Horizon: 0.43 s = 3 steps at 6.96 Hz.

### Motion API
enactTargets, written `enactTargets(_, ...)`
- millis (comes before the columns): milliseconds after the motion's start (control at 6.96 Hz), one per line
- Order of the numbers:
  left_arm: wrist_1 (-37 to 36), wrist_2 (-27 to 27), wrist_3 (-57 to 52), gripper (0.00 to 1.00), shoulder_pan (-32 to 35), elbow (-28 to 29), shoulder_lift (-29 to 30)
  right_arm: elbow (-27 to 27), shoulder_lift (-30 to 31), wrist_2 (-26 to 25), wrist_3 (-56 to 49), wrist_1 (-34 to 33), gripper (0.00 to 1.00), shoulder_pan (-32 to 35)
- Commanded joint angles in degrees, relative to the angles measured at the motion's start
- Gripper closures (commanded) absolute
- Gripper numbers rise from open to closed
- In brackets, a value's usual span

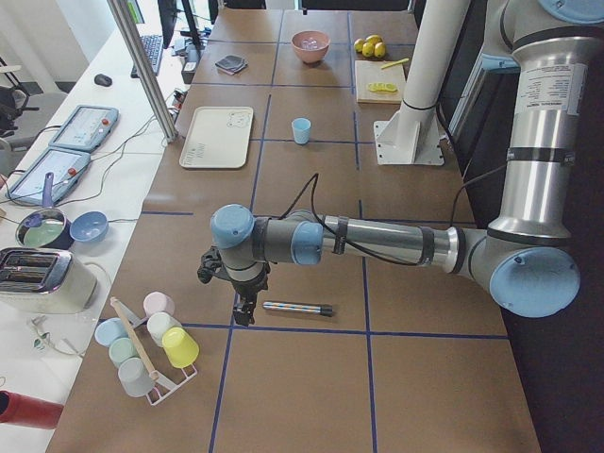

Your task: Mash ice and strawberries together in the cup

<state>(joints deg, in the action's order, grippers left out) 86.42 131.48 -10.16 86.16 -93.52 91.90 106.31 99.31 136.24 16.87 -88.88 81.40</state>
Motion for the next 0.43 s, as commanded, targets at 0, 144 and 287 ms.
enactTargets(0,0.1,0.0,0.0,0.00,0.0,-0.1,-0.4,2.9,2.3,-0.4,18.5,5.5,0.08,-4.6)
enactTargets(144,0.1,0.0,0.0,0.00,0.0,-0.6,-0.4,2.7,5.3,-2.5,28.7,13.4,0.09,-7.9)
enactTargets(287,0.1,0.0,0.0,0.00,0.0,-0.5,-0.4,2.7,6.6,-3.9,36.8,18.0,0.09,-10.3)
